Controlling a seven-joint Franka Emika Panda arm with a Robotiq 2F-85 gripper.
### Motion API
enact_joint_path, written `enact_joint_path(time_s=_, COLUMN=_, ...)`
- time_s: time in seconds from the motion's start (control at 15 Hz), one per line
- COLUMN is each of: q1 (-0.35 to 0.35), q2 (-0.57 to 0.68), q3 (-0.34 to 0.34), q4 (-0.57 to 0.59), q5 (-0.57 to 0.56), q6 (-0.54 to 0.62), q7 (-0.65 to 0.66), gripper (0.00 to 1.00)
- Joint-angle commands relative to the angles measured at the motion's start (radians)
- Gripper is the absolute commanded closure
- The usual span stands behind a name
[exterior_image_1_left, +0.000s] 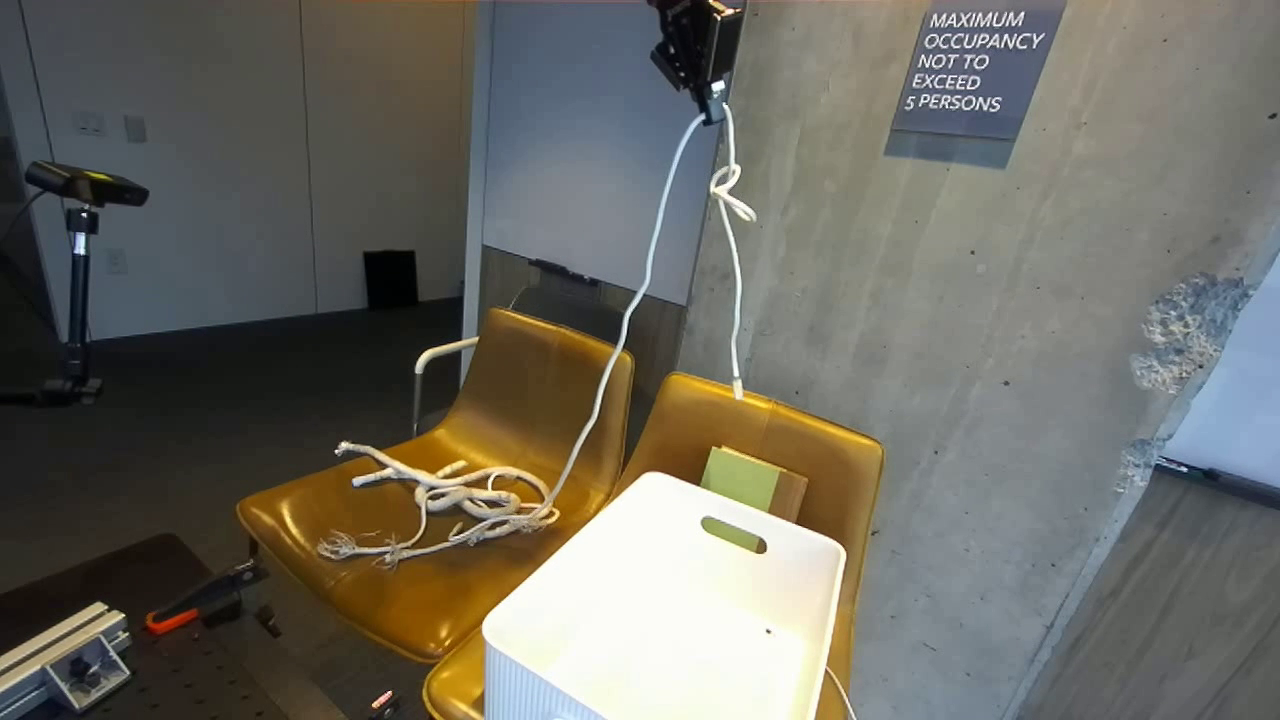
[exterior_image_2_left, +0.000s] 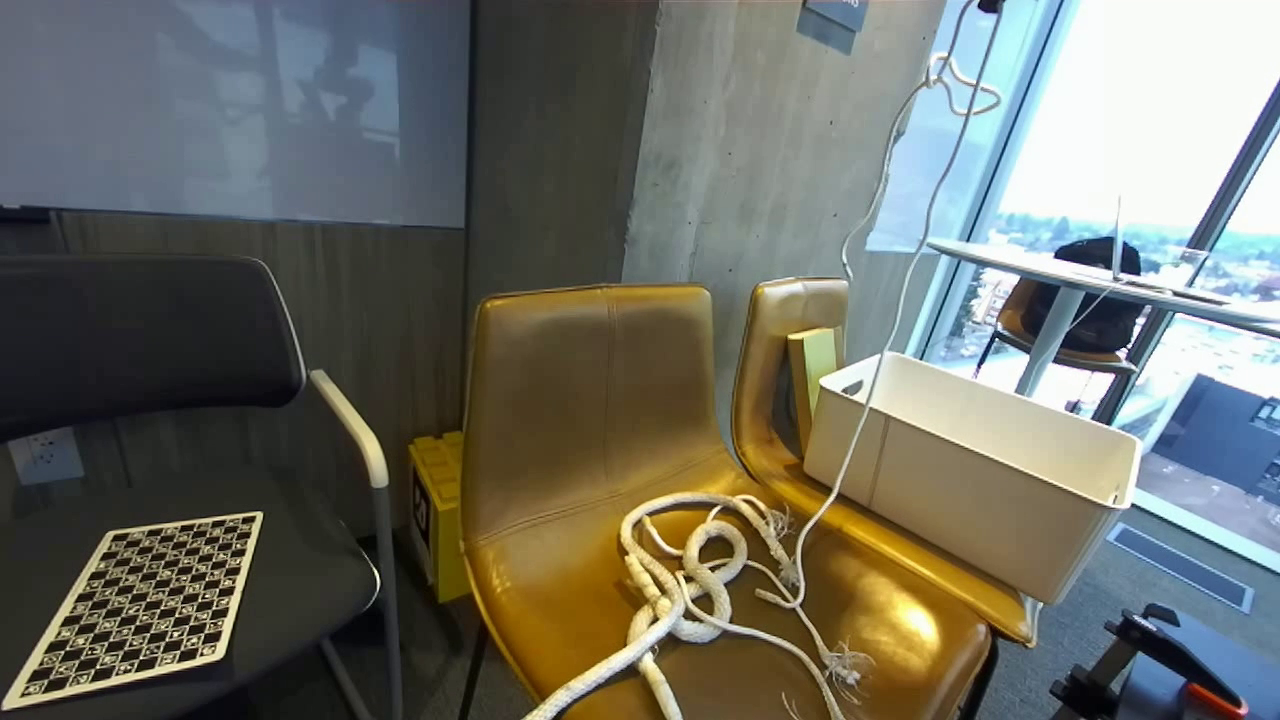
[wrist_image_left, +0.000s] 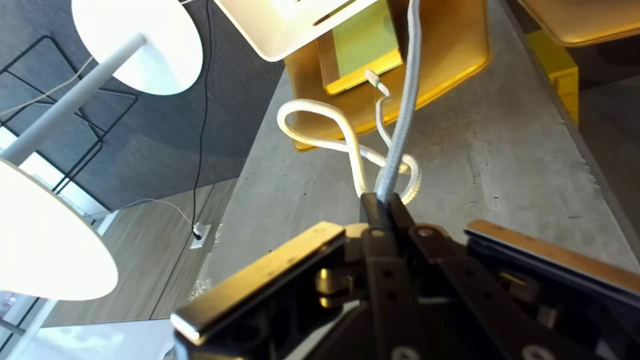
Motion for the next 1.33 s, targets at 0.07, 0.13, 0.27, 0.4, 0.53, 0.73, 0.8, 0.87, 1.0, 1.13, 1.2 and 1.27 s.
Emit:
enact_joint_path(time_s=0.07, q1=-0.052, q2=0.119, q3=-0.023, q4=0.128, q5=0.001, q6=-0.039, q7=-0.049, gripper=0.99)
enact_joint_path(time_s=0.13, q1=-0.069, q2=0.137, q3=-0.026, q4=0.142, q5=0.006, q6=-0.04, q7=-0.056, gripper=0.99)
enact_joint_path(time_s=0.27, q1=-0.097, q2=0.169, q3=-0.031, q4=0.184, q5=0.008, q6=-0.048, q7=-0.067, gripper=0.99)
enact_joint_path(time_s=0.4, q1=-0.126, q2=0.193, q3=-0.053, q4=0.258, q5=0.026, q6=-0.08, q7=-0.106, gripper=0.99)
enact_joint_path(time_s=0.53, q1=-0.151, q2=0.199, q3=-0.046, q4=0.265, q5=0.013, q6=-0.082, q7=-0.122, gripper=0.99)
enact_joint_path(time_s=0.73, q1=-0.16, q2=0.202, q3=-0.039, q4=0.202, q5=0.003, q6=-0.061, q7=-0.131, gripper=0.99)
enact_joint_path(time_s=0.8, q1=-0.158, q2=0.208, q3=-0.039, q4=0.169, q5=-0.002, q6=-0.043, q7=-0.13, gripper=0.99)
enact_joint_path(time_s=0.87, q1=-0.157, q2=0.212, q3=-0.037, q4=0.133, q5=-0.003, q6=-0.03, q7=-0.13, gripper=0.99)
enact_joint_path(time_s=1.0, q1=-0.154, q2=0.221, q3=-0.039, q4=0.052, q5=-0.009, q6=-0.004, q7=-0.124, gripper=0.99)
enact_joint_path(time_s=1.13, q1=-0.156, q2=0.22, q3=-0.043, q4=-0.049, q5=-0.017, q6=0.037, q7=-0.12, gripper=0.99)
enact_joint_path(time_s=1.2, q1=-0.157, q2=0.219, q3=-0.045, q4=-0.1, q5=-0.022, q6=0.062, q7=-0.12, gripper=0.99)
enact_joint_path(time_s=1.27, q1=-0.159, q2=0.214, q3=-0.049, q4=-0.159, q5=-0.03, q6=0.095, q7=-0.116, gripper=0.99)
